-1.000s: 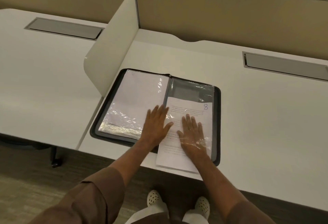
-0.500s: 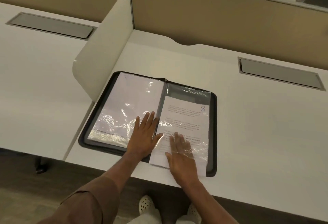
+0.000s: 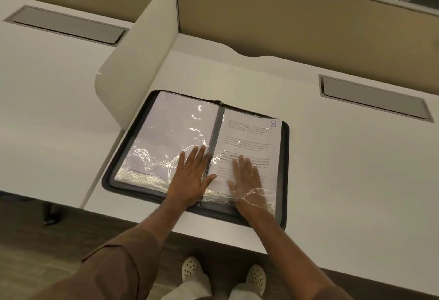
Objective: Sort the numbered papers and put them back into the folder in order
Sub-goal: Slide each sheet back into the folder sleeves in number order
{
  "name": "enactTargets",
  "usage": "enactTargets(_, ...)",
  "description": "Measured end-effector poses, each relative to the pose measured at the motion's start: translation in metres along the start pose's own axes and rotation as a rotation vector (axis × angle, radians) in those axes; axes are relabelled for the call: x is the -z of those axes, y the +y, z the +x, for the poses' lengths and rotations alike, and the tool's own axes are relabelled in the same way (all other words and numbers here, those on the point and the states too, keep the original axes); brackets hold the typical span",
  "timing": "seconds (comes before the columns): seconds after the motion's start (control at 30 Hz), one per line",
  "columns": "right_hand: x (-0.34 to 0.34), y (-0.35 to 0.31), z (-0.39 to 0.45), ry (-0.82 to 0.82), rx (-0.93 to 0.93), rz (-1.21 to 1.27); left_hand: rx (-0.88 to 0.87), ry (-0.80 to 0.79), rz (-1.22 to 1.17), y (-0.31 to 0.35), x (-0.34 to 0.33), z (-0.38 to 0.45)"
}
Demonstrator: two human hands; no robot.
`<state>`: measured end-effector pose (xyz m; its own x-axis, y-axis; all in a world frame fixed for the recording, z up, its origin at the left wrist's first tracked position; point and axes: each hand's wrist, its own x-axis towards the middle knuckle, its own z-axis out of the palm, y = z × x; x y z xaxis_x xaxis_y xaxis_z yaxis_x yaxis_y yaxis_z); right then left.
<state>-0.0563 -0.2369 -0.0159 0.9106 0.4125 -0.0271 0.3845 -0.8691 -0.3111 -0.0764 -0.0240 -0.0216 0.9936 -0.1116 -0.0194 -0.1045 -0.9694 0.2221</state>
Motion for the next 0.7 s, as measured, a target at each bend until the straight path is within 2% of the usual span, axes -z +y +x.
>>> enactTargets(0.07,0.016,-0.015,-0.028,-0.056,-0.057,0.299,0.005,-0.002,-0.004,0.0,-0.001,0.0)
enactTargets(0.17,0.049,-0.043,-0.069,-0.053,-0.409,0.95,0.0,0.005,-0.016,-0.001,-0.002,0.0)
enactTargets(0.23,0.061,-0.048,-0.091,0.026,-0.643,1.354,-0.006,0.016,-0.033,-0.001,-0.004,0.0)
enactTargets(0.33,0.067,-0.032,-0.113,0.233,-0.951,1.849,-0.016,0.022,-0.031,-0.002,-0.005,-0.001)
enactTargets(0.4,0.069,-0.02,-0.12,0.339,-1.127,1.941,-0.017,0.021,-0.025,-0.002,-0.005,-0.001)
enactTargets(0.5,0.073,-0.013,-0.12,0.358,-1.244,1.819,-0.022,0.016,-0.029,0.0,-0.003,-0.001)
enactTargets(0.7,0.08,-0.001,-0.107,0.366,-1.171,1.638,-0.011,-0.01,-0.066,0.002,0.001,0.002)
